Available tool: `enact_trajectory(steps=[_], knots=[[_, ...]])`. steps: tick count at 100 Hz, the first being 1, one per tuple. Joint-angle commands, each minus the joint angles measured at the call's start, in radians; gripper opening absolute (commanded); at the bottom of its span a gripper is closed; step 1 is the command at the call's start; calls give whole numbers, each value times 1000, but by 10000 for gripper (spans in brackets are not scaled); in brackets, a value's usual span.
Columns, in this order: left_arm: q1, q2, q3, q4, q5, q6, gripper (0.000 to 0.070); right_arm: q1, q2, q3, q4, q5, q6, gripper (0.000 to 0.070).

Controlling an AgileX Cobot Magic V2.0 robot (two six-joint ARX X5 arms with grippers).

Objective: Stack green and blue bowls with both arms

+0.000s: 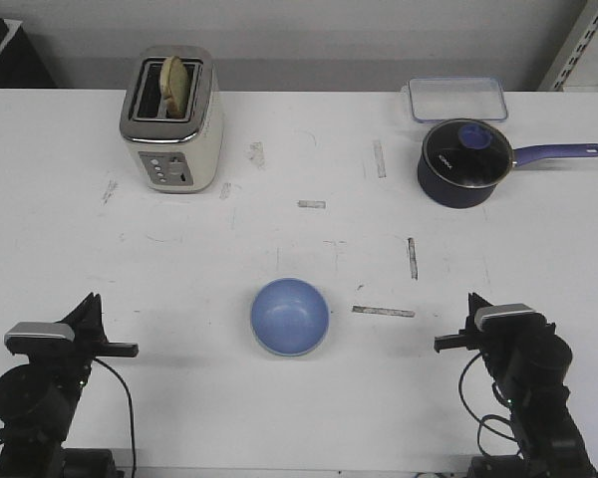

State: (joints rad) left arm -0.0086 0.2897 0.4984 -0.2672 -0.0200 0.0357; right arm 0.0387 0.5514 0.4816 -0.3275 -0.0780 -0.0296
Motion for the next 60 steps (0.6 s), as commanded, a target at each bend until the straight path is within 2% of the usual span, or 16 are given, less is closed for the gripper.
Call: enact_trajectory(steps=[1,60], knots=[[2,-13,12,15,0,8,1,1,6,4,17,0,-5,1],[2,-66,4,-14,0,5,1,1,6,4,112,0,-5,1]])
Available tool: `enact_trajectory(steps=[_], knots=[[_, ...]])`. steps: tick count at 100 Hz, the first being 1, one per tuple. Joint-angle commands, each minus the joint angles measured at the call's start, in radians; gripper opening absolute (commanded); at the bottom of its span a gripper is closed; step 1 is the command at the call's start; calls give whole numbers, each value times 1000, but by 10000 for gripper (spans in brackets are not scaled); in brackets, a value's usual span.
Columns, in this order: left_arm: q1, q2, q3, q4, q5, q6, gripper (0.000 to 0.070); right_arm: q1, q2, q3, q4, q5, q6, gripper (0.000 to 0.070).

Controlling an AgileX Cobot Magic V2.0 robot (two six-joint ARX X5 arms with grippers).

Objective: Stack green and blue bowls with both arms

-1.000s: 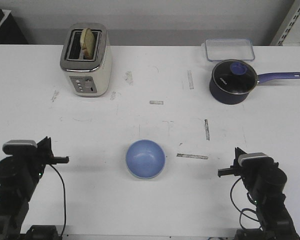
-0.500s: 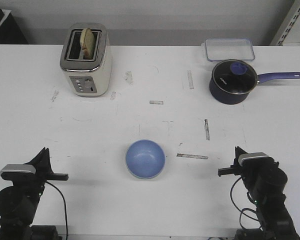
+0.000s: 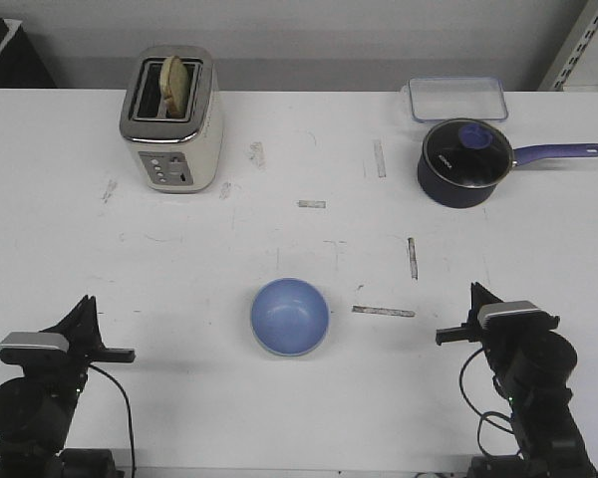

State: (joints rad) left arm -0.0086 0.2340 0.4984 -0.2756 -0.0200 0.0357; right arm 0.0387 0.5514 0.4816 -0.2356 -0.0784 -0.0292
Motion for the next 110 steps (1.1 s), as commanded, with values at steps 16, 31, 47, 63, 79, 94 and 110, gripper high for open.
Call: enact_trajectory(steps=[16,31,47,63,79,94,110], knots=[[-6,-82,-99,19,1,5,1,1,6,4,31,1,-5,1],[-6,-198,-278,145,0,5,1,1,6,4,31,1,-5,1],[-5,-231,-425,288,1,5,1,1,5,4,33,1,-5,1],[-5,-231,-486,372,2,5,1,1,5,4,35,1,-5,1],[-5,-231,-486,375,2,5,1,1,5,4,35,1,-5,1],[-5,-231,-486,375,1,5,1,1,5,4,35,1,-5,1],[-5,-231,-486,375,2,5,1,1,5,4,35,1,-5,1]])
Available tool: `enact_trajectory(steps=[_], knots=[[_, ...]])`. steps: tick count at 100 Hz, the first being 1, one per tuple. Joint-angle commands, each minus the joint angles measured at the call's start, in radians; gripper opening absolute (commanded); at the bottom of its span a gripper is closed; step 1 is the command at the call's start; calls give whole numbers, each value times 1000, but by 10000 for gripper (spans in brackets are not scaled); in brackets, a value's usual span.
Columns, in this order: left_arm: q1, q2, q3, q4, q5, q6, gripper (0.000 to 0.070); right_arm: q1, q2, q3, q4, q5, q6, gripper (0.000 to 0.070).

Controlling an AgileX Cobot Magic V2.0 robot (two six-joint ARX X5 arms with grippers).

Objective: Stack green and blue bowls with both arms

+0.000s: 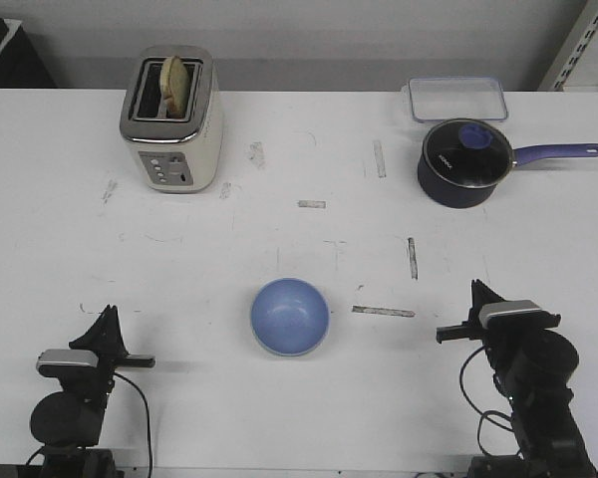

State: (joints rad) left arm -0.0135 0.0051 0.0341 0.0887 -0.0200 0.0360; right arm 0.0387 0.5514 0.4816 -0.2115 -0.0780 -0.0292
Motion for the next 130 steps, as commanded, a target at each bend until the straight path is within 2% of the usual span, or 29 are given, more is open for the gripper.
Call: enact_trajectory(steps=[1,27,37,49,69,79,106,130], knots=[[0,-2,-21,11,1,5,1,1,5,4,11,0,-5,1],[0,-2,-21,11,1,5,1,1,5,4,11,0,-6,1],[0,-2,-21,11,2,5,1,0,5,4,10,29,-82,1],[0,-2,-21,11,2,5,1,0,2,4,10,32,-42,1],[0,-2,-21,11,2,5,1,-3,-65,-22,20,35,-50,1],[0,-2,-21,11,2,5,1,-23,-117,-75,60,64,-55,1],[0,-2,-21,11,2,5,1,-73,-323,-306,189,59,-46,1],[0,-2,-21,11,1,5,1,-73,-553,-449,196,59,12,1]])
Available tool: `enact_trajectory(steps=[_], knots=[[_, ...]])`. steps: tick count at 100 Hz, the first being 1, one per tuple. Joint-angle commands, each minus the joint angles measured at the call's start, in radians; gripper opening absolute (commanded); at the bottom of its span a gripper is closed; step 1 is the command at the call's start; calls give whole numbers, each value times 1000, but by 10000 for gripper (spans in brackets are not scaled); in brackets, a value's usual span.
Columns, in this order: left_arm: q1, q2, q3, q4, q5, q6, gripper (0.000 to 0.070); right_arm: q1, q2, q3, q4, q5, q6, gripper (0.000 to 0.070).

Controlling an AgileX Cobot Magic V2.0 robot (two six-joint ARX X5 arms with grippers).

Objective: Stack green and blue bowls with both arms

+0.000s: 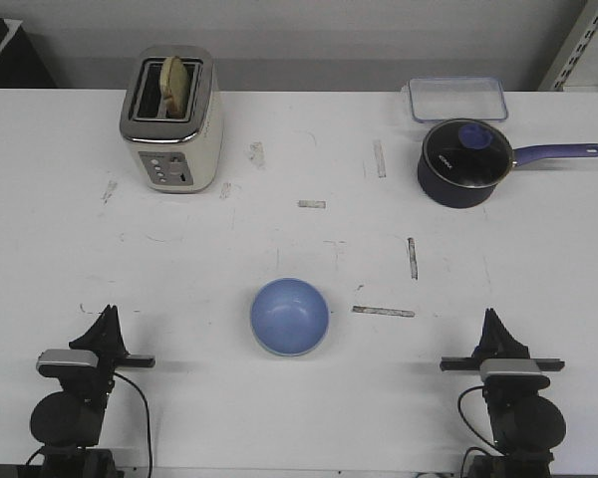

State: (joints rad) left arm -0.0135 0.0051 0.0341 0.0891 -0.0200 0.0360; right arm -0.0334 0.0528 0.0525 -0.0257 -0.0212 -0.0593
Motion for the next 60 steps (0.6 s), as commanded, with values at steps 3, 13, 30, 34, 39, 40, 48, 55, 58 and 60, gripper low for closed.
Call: enact_trajectory(steps=[3,13,30,34,39,40,48,55,58,60], knots=[[0,-2,-21,10,1,5,1,-1,-56,-34,32,2,53,1],[0,-2,-21,10,2,5,1,-1,-51,-40,25,2,74,1],[0,-1,-21,11,2,5,1,0,-52,-40,22,0,86,1],[0,-1,-21,10,1,5,1,0,-51,-40,24,-1,85,1],[0,-1,-21,10,1,5,1,0,-52,-40,26,0,85,1],[0,-1,-21,11,2,5,1,0,-52,-40,26,-1,85,1],[0,-1,-21,10,1,5,1,0,-52,-40,26,-1,85,1],[0,-1,-21,10,2,5,1,0,-51,-40,26,-1,85,1],[0,-1,-21,10,1,5,1,0,-51,-40,26,-1,85,1],[0,-1,-21,10,2,5,1,0,-51,-40,26,-1,85,1]])
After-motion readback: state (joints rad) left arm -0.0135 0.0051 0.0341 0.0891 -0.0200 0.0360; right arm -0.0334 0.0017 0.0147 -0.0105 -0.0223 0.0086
